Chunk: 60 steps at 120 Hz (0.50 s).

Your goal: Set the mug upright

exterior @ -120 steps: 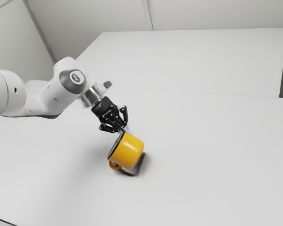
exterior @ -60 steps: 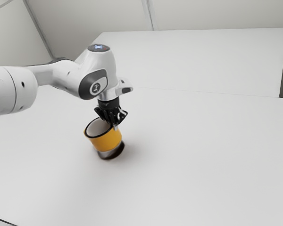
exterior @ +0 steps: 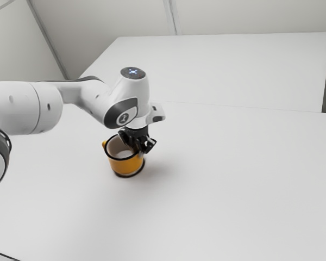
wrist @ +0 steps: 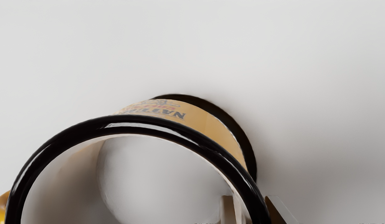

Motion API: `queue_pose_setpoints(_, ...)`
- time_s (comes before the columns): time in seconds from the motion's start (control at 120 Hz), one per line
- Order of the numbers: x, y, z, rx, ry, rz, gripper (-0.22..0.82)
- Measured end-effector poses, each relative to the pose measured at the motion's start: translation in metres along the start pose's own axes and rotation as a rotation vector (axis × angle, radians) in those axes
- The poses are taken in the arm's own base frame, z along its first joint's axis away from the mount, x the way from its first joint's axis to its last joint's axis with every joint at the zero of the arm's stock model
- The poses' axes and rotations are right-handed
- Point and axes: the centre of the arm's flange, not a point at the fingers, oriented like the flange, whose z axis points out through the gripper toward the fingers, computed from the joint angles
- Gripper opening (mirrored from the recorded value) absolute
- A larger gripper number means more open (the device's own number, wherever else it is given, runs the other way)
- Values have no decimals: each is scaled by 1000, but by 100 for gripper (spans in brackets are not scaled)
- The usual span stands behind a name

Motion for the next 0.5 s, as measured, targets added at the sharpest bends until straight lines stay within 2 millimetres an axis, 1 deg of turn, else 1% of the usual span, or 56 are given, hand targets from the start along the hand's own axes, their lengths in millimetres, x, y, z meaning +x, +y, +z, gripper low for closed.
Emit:
queue_pose_setpoints(0.1,-1,1,-12,-8,18,-3,26)
queue_pose_setpoints(0.208,-2,0,-26,-9,32,-5,40)
queue_pose_setpoints(0.275,-4,-2,-38,-9,47,-7,45)
queue_pose_setpoints(0.342,-1,-10,-59,-10,75,-20,49)
queue_pose_setpoints(0.408,4,-19,-80,-16,94,-41,52)
queue_pose_setpoints(0.5,6,-23,-99,-29,105,-56,55)
